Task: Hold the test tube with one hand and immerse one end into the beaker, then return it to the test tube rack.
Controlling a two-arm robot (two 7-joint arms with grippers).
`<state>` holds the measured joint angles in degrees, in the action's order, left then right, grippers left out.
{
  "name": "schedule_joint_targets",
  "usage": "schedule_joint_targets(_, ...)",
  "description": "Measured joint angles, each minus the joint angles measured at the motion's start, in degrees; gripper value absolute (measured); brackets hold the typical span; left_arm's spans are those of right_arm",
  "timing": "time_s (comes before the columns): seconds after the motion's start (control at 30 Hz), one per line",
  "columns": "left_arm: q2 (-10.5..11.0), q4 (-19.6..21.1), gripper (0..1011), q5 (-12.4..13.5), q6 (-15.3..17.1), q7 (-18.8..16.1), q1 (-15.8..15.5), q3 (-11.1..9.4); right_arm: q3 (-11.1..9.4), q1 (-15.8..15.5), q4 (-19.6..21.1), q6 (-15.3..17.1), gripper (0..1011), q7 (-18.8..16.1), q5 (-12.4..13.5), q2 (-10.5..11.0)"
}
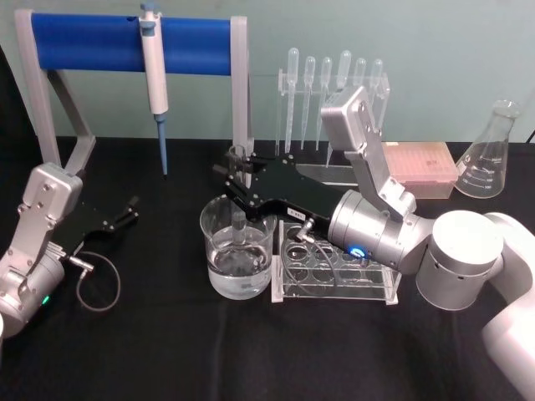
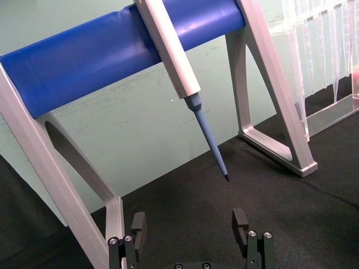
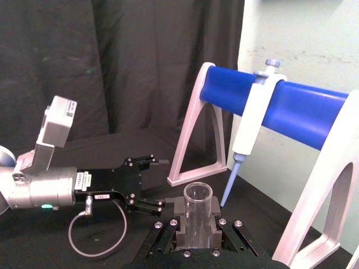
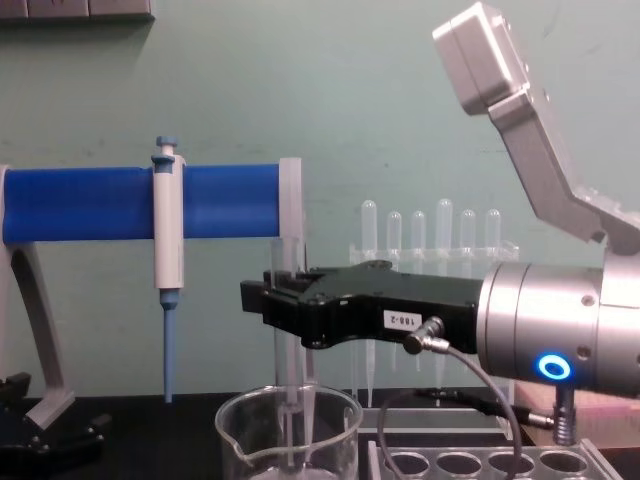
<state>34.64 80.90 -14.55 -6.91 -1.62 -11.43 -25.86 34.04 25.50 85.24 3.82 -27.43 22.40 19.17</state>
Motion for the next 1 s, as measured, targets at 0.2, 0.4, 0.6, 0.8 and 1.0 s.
schedule_joint_targets(0.2, 0.0, 0.0, 1000, 0.0, 0.0, 0.0, 0.0, 0.0, -0.38, -0.85, -1.13, -0.91, 224, -0.1, -0.79, -0.62)
schedule_joint_targets(0.4, 0.0, 0.0, 1000, 0.0, 0.0, 0.0, 0.0, 0.0, -0.74, -1.64, -1.62, -1.05, 225, -0.09, -1.29, -0.98)
schedule_joint_targets(0.6, 0.0, 0.0, 1000, 0.0, 0.0, 0.0, 0.0, 0.0, -1.26, -2.59, -1.54, -0.85, 225, -0.08, -1.5, -1.09)
schedule_joint_targets(0.8, 0.0, 0.0, 1000, 0.0, 0.0, 0.0, 0.0, 0.0, -1.65, -3.29, -1.08, -0.59, 224, -0.15, -1.6, -0.96)
schedule_joint_targets(1.0, 0.0, 0.0, 1000, 0.0, 0.0, 0.0, 0.0, 0.0, -1.96, -3.96, -0.44, -0.39, 224, -0.44, -1.61, -0.66)
